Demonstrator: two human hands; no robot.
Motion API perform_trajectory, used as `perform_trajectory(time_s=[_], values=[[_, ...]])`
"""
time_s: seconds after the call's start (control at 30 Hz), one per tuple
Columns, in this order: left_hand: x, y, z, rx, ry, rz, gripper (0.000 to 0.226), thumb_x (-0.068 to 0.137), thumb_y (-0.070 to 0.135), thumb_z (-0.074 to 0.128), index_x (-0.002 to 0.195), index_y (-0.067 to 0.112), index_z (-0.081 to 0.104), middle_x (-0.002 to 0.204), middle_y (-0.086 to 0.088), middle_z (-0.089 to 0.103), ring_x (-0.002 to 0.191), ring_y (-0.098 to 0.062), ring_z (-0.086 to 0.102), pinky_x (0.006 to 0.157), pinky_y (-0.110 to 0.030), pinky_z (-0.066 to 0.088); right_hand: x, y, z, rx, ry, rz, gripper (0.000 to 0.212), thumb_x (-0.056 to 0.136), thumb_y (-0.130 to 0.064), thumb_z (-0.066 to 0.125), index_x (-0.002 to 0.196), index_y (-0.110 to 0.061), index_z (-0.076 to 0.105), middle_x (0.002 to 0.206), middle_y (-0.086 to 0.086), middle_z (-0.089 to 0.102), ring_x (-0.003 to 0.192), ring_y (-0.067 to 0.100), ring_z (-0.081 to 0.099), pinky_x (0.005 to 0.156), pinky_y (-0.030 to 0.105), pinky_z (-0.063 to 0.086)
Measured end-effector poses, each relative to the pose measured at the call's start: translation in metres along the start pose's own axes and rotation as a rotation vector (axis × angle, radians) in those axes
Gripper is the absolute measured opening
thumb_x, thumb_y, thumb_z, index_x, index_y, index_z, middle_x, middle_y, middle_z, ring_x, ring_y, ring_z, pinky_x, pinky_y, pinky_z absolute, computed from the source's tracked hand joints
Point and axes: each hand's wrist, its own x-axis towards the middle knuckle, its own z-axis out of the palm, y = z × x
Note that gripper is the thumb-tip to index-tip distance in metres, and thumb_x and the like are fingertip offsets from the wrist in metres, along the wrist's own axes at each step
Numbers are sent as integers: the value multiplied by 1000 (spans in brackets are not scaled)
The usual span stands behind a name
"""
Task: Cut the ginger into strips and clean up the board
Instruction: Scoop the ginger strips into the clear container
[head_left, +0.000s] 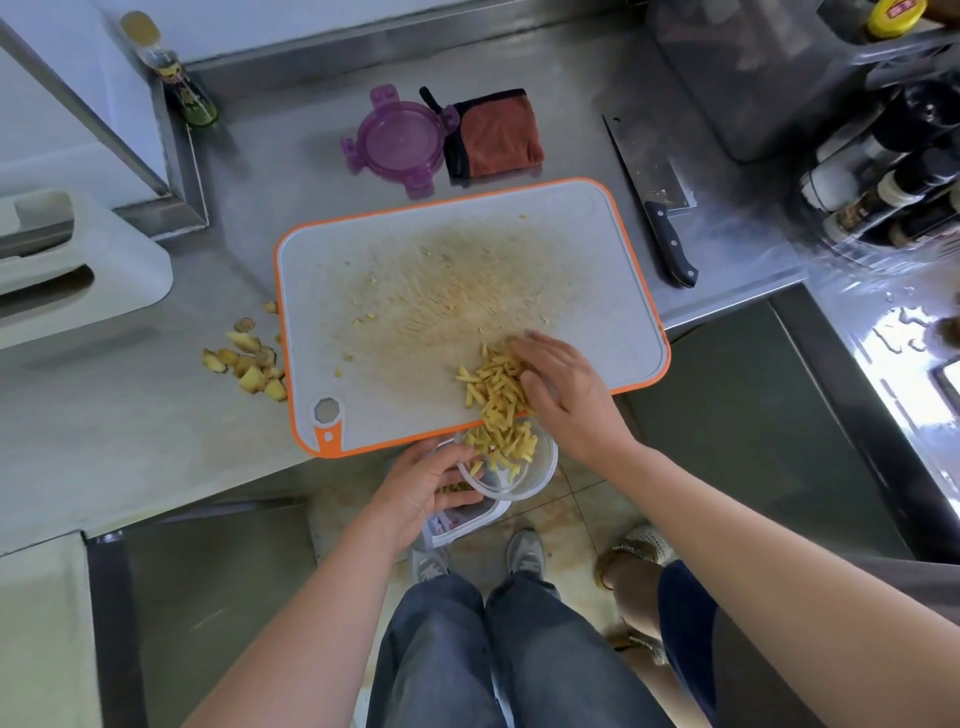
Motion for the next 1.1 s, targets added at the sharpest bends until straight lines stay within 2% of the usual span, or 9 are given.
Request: perform_trajectory(time_s=[0.17, 0.27, 0.4, 0.53, 0.67, 0.8, 0.87, 0.97, 1.1], values=[[1, -1, 0, 20, 0, -3, 27, 87, 4, 65, 114, 1, 63, 98, -16, 73, 84, -24, 71, 71, -43, 61, -15, -11, 9, 31, 117, 7, 35, 93, -15, 44, 120, -11, 65, 120, -1, 65, 109, 19, 57, 89, 39, 52], [1, -1, 0, 22, -1, -6, 29, 87, 5, 66, 116, 2, 63, 98, -16, 73, 84, -24, 71, 73, -43, 61, -20, -19, 13, 67, 145, 17, 32, 89, -9, 46, 114, -10, 67, 114, 1, 66, 96, 19, 62, 79, 38, 55], [2, -1, -1, 12, -6, -9, 33, 86, 6, 66, 119, 2, 61, 103, -17, 72, 86, -25, 71, 74, -45, 61, -16, -20, 6, 48, 206, 68, 35, 90, -3, 49, 119, -11, 65, 120, 4, 64, 104, 20, 61, 87, 26, 48], [2, -3, -1, 18, -15, -2, 29, 87, 7, 65, 116, 5, 63, 104, -17, 72, 87, -25, 71, 78, -46, 60, -26, -24, 9, 13, 163, 76, 34, 89, 0, 48, 115, -9, 68, 114, 4, 69, 104, 22, 62, 88, 37, 53], [3, -4, -1, 17, -23, -2, 26, 88, 7, 65, 114, 7, 64, 101, -15, 73, 87, -24, 71, 81, -47, 59, -32, -23, 11, 60, 205, 137, 34, 89, -1, 48, 113, -10, 70, 115, 2, 68, 103, 18, 64, 90, 34, 53], [2, -4, -1, 18, -34, -3, 25, 88, 8, 64, 114, 9, 64, 101, -14, 73, 88, -24, 71, 79, -44, 60, -34, -28, 8, 105, 239, 109, 30, 87, -1, 50, 102, -13, 73, 100, -2, 71, 89, 13, 66, 79, 35, 55], [1, -3, -1, 14, -37, 0, 27, 88, 8, 64, 115, 9, 64, 102, -14, 73, 89, -25, 71, 78, -43, 60, -25, -26, 6, 124, 224, 81, 33, 88, -2, 49, 112, -12, 68, 113, 0, 67, 102, 16, 62, 85, 35, 54], [1, -2, -1, 13, -31, -7, 30, 88, 7, 65, 118, 7, 62, 106, -16, 72, 91, -26, 70, 76, -42, 60, -9, -21, 9, 71, 27, 75, 45, 92, -7, 48, 137, -12, 52, 142, 3, 49, 132, 19, 42, 107, 34, 39], [2, -3, -2, 19, -23, -17, 34, 87, 8, 65, 121, 5, 61, 111, -19, 70, 94, -29, 69, 80, -46, 59, -20, -19, 17, 19, -26, -15, 43, 92, -8, 49, 134, -9, 54, 139, 3, 52, 126, 20, 50, 103, 36, 45]])
